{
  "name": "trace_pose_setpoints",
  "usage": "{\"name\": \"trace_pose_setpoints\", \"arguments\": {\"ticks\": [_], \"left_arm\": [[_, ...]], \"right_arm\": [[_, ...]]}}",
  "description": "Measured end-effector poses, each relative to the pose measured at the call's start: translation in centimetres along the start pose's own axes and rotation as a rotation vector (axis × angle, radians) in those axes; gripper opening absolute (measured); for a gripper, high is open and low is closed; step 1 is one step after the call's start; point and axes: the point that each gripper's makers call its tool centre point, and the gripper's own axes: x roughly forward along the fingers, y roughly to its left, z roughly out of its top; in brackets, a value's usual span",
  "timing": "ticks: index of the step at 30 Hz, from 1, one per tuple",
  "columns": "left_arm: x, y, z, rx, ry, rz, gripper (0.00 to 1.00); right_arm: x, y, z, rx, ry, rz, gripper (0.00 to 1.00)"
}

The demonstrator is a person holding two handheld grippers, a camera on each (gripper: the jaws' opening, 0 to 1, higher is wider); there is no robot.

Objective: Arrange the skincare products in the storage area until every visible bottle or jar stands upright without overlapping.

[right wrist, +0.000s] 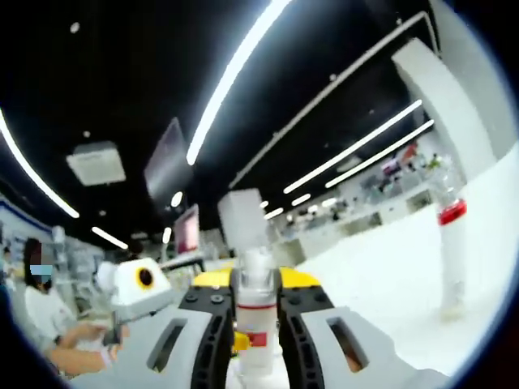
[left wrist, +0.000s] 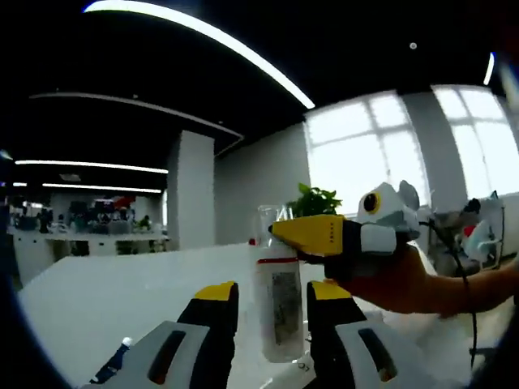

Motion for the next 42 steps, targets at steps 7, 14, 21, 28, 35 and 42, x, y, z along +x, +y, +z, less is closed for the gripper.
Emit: {"name": "trace_pose_setpoints", "arguments": {"ticks": [7, 14, 21, 28, 35, 42], "left_arm": [[-0.2, 1.5, 0.2, -0.001, -0.014, 0.083, 0.57], [0.1, 1.2, -0.5, 0.041, 0.018, 0.090, 0.57], [0.1, 1.4, -0.5, 0.048, 0.015, 0.098, 0.57], [0.2, 1.4, -0.7, 0.050, 0.029, 0.094, 0.56], [0.1, 1.5, -0.7, 0.043, 0.028, 0.093, 0.57], [0.1, 1.5, -0.7, 0.052, 0.029, 0.096, 0.56]], "right_arm": [[-2.7, -5.5, 3.6, -0.232, -0.080, -0.338, 0.18], [-3.9, -9.4, 2.9, -0.442, 0.025, -0.573, 0.18], [-4.6, -12.1, 1.7, -0.489, 0.094, -0.683, 0.18], [-5.4, -14.1, 0.7, -0.447, 0.134, -0.745, 0.18], [-6.3, -15.3, 0.4, -0.338, 0.121, -0.772, 0.18], [-6.3, -15.4, 0.1, -0.351, 0.131, -0.779, 0.18]]}}
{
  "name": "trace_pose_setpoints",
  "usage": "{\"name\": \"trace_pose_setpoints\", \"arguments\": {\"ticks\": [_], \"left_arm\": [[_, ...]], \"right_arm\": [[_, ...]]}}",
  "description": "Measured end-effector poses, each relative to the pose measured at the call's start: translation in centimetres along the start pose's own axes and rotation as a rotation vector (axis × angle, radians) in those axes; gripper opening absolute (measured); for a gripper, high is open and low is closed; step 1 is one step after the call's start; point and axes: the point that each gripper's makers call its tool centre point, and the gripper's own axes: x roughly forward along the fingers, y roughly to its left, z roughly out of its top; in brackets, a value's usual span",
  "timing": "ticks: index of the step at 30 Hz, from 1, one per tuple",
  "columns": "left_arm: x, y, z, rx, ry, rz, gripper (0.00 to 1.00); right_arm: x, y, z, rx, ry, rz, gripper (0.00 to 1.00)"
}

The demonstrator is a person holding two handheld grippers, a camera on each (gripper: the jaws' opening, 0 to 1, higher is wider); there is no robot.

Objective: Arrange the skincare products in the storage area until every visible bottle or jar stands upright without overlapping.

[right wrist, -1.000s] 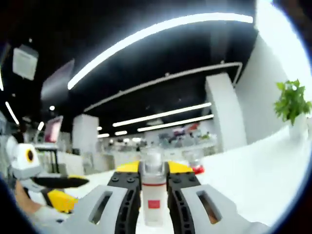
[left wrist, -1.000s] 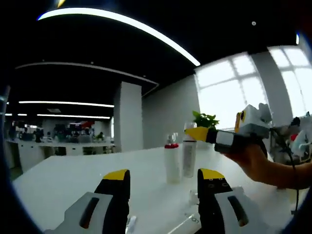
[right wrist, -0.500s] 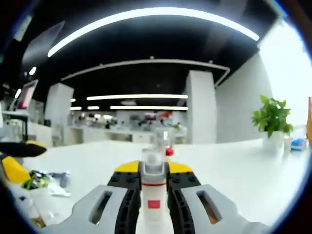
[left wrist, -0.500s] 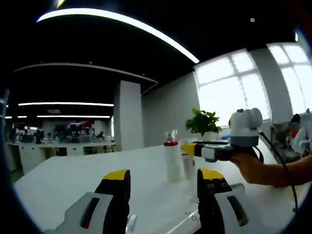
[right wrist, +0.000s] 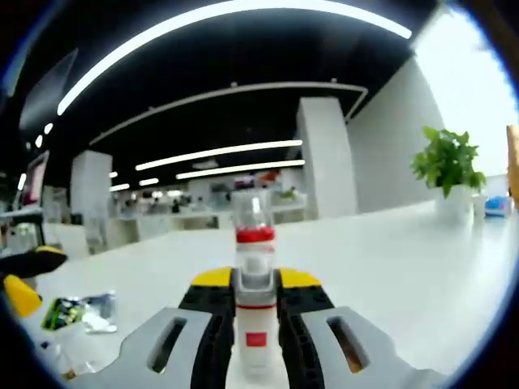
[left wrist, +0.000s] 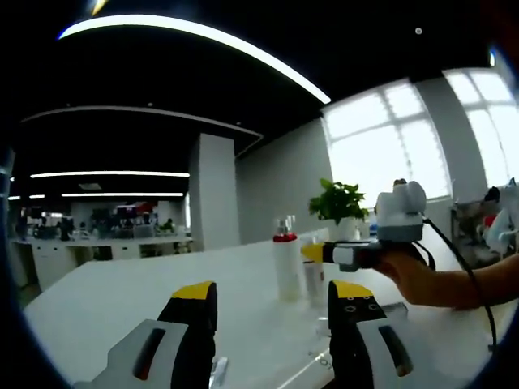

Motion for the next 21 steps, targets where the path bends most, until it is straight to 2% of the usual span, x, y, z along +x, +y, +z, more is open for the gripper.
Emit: {"name": "trace_pose_setpoints", "arguments": {"ticks": [5, 15, 21], "left_arm": [[0.03, 0.11, -0.09, 0.011, 0.004, 0.008, 0.56], [0.02, 0.14, -0.07, 0.031, 0.005, 0.017, 0.56], [0.06, 0.22, -0.19, 0.045, 0.011, 0.025, 0.55]], "right_arm": [[0.05, 0.11, 0.02, -0.025, -0.004, -0.003, 0.18], [-0.19, 0.59, 0.14, -0.148, -0.014, 0.003, 0.18], [-0.33, 0.31, 0.19, -0.131, -0.018, 0.007, 0.18]]}}
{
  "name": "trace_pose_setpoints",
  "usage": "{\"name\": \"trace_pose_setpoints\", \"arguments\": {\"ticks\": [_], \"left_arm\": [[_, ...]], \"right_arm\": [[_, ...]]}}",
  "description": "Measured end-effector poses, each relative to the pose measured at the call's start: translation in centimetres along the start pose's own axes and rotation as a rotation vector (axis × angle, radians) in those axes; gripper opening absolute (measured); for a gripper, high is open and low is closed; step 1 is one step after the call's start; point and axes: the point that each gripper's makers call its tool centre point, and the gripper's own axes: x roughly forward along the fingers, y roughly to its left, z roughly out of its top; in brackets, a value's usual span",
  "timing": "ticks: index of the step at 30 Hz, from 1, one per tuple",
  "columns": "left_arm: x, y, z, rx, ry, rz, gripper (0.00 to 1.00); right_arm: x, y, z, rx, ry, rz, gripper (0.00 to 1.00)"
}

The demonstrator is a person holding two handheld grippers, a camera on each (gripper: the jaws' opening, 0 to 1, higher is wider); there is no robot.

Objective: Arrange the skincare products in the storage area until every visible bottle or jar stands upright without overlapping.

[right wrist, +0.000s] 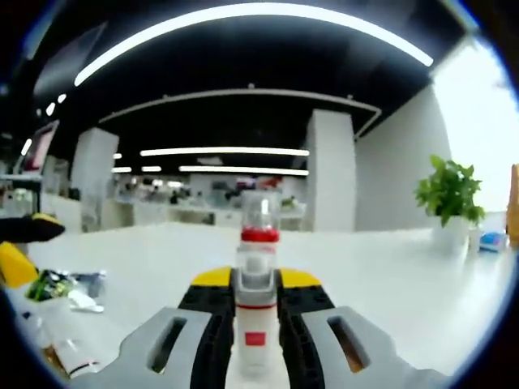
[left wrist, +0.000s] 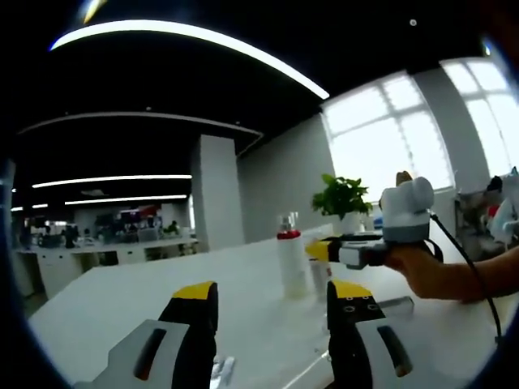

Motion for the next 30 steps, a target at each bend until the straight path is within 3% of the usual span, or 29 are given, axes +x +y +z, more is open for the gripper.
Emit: {"name": "trace_pose_setpoints", "arguments": {"ticks": [9, 23, 27, 30], "left_arm": [[0.0, 0.1, 0.1, 0.011, -0.003, 0.007, 0.55], [-0.2, 0.2, 0.2, 0.013, -0.011, 0.015, 0.56], [-0.3, 0.3, 0.3, 0.012, -0.017, 0.022, 0.56], [-0.4, 0.5, 0.5, 0.009, -0.025, 0.032, 0.56]], "right_arm": [[-0.1, -0.2, -0.1, 0.013, 0.003, 0.013, 0.21], [0.0, 0.2, 0.0, 0.059, -0.001, 0.036, 0.59], [-0.3, 0.0, 1.1, 0.075, -0.045, 0.030, 0.74], [-0.8, -0.5, 2.3, 0.070, -0.095, 0.007, 0.77]]}}
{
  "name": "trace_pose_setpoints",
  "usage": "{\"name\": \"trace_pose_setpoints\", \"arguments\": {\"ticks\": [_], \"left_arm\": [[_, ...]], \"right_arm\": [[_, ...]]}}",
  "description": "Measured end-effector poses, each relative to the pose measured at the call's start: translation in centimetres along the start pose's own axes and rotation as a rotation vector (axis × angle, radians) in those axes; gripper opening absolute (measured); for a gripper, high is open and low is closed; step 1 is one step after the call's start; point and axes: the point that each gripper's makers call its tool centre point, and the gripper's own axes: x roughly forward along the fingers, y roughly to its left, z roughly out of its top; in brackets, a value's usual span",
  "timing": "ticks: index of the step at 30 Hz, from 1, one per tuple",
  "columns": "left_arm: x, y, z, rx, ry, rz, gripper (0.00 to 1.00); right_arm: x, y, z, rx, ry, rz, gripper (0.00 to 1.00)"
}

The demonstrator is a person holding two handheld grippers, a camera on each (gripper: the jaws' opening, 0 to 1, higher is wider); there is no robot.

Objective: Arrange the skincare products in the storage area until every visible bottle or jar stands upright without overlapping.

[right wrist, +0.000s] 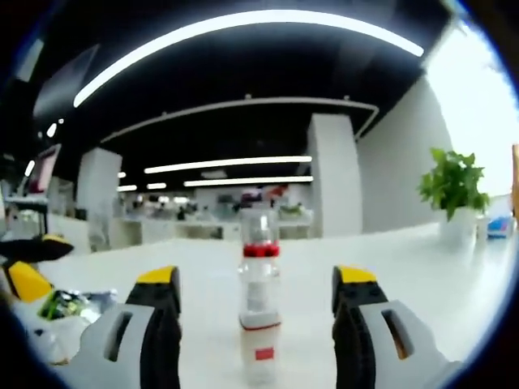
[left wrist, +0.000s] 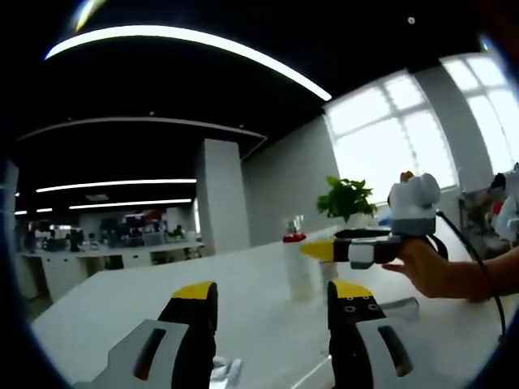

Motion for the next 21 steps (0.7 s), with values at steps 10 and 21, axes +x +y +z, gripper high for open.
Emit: {"name": "trace_pose_setpoints", "arguments": {"ticks": [10, 21], "left_arm": [[0.4, 2.4, -0.8, 0.012, 0.028, 0.156, 1.00], [0.0, 3.6, -0.5, 0.038, 0.009, 0.210, 1.00]], "right_arm": [[-1.6, -0.3, 5.2, 0.029, -0.269, -0.026, 1.00], [-2.4, 2.1, 8.0, 0.011, -0.422, 0.061, 1.00]]}}
